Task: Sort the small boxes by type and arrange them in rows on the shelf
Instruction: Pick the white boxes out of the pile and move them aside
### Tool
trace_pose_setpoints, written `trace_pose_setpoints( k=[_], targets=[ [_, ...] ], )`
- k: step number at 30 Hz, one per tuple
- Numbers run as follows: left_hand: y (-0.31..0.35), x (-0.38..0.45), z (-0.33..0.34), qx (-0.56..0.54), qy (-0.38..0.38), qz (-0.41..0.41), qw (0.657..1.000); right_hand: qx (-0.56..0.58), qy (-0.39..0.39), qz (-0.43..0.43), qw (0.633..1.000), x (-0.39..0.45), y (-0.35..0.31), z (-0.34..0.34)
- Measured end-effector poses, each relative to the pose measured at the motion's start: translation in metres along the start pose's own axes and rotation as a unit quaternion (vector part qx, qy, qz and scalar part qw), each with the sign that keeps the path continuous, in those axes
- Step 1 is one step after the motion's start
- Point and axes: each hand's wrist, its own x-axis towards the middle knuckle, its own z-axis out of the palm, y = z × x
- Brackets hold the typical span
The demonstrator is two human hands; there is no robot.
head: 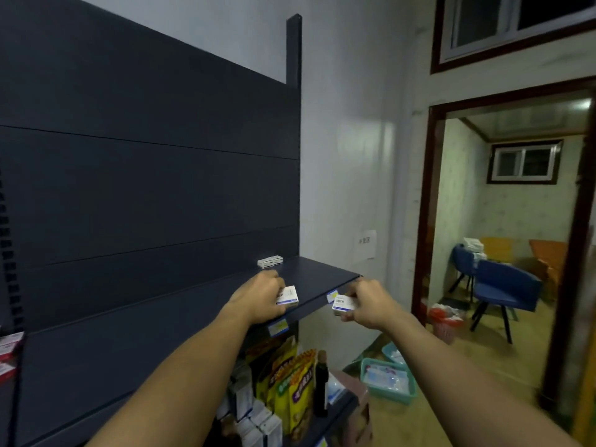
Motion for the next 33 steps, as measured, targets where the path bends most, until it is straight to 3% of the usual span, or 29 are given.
trace_pose_setpoints(
  k=[10, 17, 25, 33],
  targets=[
    [0.022, 0.08, 0.053, 0.014, -0.025, 0.019, 0.999, 0.043, 0.011, 0.026, 0.999, 0.04, 0.067, 0.019],
    [0.015, 0.164, 0.082, 0.017, -0.007, 0.038, 0.999, 0.023, 0.023, 0.016, 0.999, 0.113, 0.104, 0.029],
    [-0.021, 0.256, 0.097, 0.021, 0.02, 0.048, 0.998, -0.004, 0.034, 0.002, 0.999, 0.212, 0.137, 0.032],
    [-0.075, 0.291, 0.118, 0.007, 0.028, 0.008, 1.0, 0.011, 0.042, -0.041, 0.998, 0.284, 0.125, 0.064]
  ],
)
